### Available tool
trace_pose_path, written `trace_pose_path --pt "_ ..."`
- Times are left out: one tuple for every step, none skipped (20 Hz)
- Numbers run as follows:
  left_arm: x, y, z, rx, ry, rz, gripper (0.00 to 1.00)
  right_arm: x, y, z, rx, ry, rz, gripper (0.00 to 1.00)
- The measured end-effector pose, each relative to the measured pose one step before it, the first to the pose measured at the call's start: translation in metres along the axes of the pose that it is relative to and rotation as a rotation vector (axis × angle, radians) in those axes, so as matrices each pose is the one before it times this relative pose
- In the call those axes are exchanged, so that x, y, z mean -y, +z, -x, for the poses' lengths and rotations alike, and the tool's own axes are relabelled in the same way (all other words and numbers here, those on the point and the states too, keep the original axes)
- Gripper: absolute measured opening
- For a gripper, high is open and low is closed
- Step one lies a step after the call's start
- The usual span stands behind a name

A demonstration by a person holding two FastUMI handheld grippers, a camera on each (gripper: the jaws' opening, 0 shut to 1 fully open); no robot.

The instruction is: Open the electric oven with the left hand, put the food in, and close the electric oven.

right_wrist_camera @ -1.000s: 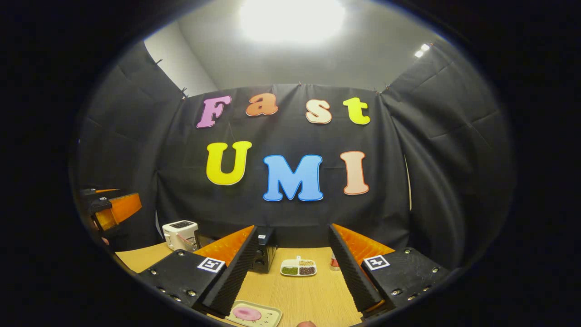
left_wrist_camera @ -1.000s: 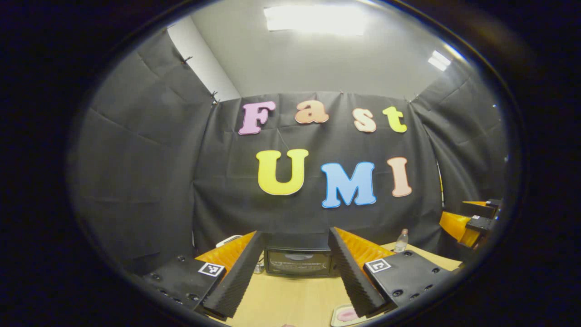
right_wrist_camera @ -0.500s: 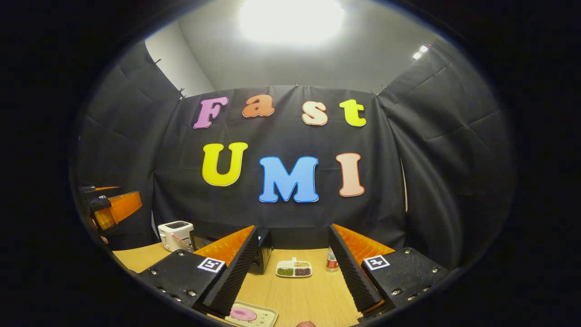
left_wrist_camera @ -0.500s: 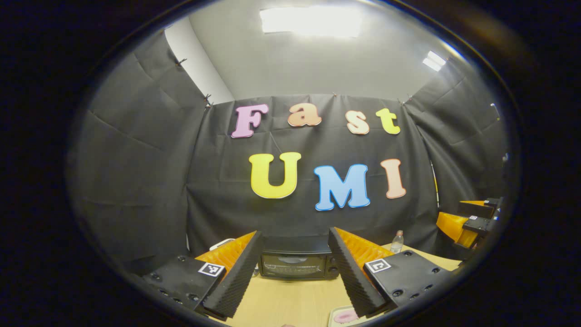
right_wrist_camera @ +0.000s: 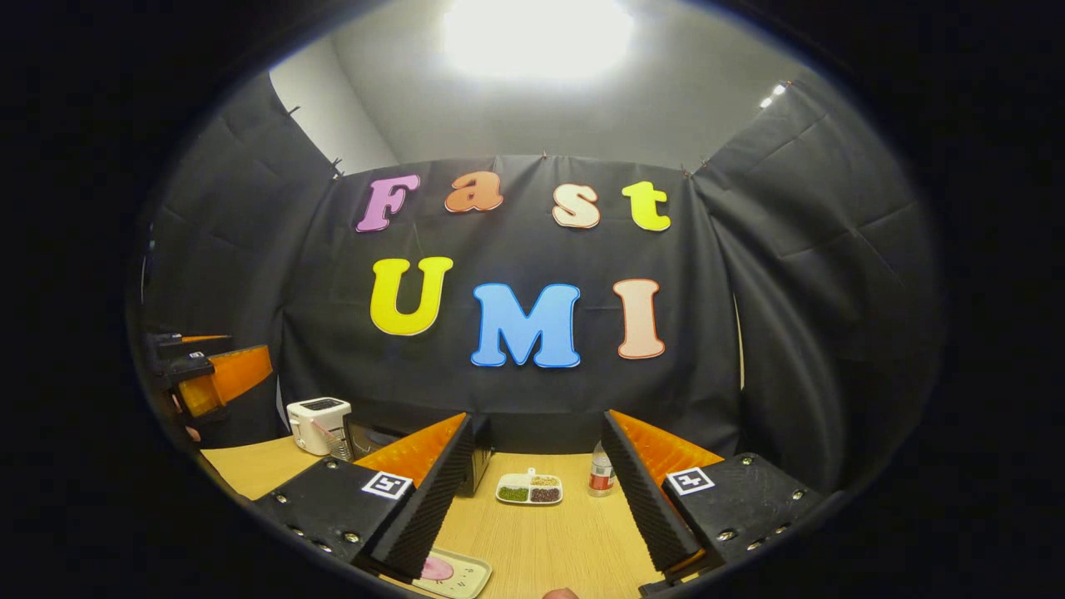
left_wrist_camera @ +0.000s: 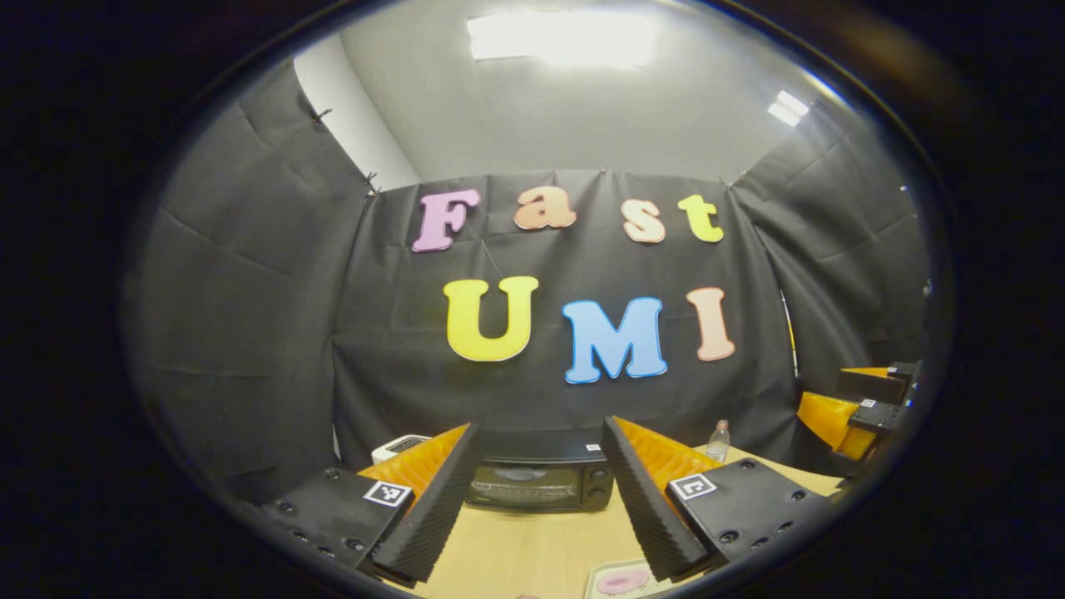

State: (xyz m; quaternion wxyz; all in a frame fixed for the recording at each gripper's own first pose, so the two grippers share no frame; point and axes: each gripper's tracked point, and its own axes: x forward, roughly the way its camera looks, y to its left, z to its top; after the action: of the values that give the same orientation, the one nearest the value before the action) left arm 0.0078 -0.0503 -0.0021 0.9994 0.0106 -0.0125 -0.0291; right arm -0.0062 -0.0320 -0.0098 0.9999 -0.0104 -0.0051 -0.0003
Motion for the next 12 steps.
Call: trace_pose_path --pt "0.00057 0.00026 -0.00189 0.00208 0.00698 0.00214 0.97 0.00026 -0.00303 -0.00005 -0.00405 0.01384 -0.00627 0.96" --pt "0.00214 -0.00002 -0.00184 0.00108 -0.00043 0.00608 0.97 0.00132 -0.0017 0.00074 0.00298 0.01266 -0.00662 0.96" --pt "-0.00044 0.00001 -0.00541 0.00548 0.00924 0.00358 1.0 0.00199 -0.00016 0.00056 0.00427 0.00986 -0.00389 0.95" --pt "-0.0044 -0.00037 -0.00522 0.00095 0.02117 -0.00374 1.0 0.00345 -0.00354 -0.00103 -0.00333 0.00387 0.00008 0.96" --pt "-0.00382 -0.00133 -0.00602 -0.00179 0.01158 -0.00455 1.0 0.00272 -0.00179 -0.00017 -0.00521 -0.00112 -0.00065 0.95" --pt "-0.00078 -0.00056 -0.00687 -0.00015 0.00619 -0.00336 1.0 0.00069 -0.00141 0.00017 -0.00352 0.00263 -0.00452 0.95" --pt "-0.00162 0.00032 -0.00752 0.00143 0.00396 -0.00324 1.0 -0.00036 0.00059 -0.00106 0.0021 0.00422 -0.0057 0.95" --pt "-0.00324 -0.00065 -0.00893 0.00096 0.00601 -0.0053 1.0 -0.00018 0.0 -0.00248 0.00303 0.00198 0.00015 0.95" --pt "-0.0041 -0.00307 -0.00916 0.0023 0.00169 -0.00349 1.0 -0.00003 -0.00088 -0.00301 0.00212 -0.00028 0.00566 0.95" --pt "-0.00186 -0.00146 -0.00948 0.00152 0.00019 -0.00343 1.0 0.0011 -0.0027 -0.00372 -0.00152 -0.00618 0.00688 0.95" --pt "-0.00144 -0.00466 -0.01097 -0.00097 -0.00321 -0.00178 0.97 -0.00002 -0.00222 -0.00482 -0.00349 -0.00492 -0.00101 0.95" --pt "-0.00059 -0.0031 -0.0116 -0.00418 -0.00438 -0.00053 1.0 -0.00284 -0.002 -0.00472 -0.00578 -0.0035 -0.00689 0.95"
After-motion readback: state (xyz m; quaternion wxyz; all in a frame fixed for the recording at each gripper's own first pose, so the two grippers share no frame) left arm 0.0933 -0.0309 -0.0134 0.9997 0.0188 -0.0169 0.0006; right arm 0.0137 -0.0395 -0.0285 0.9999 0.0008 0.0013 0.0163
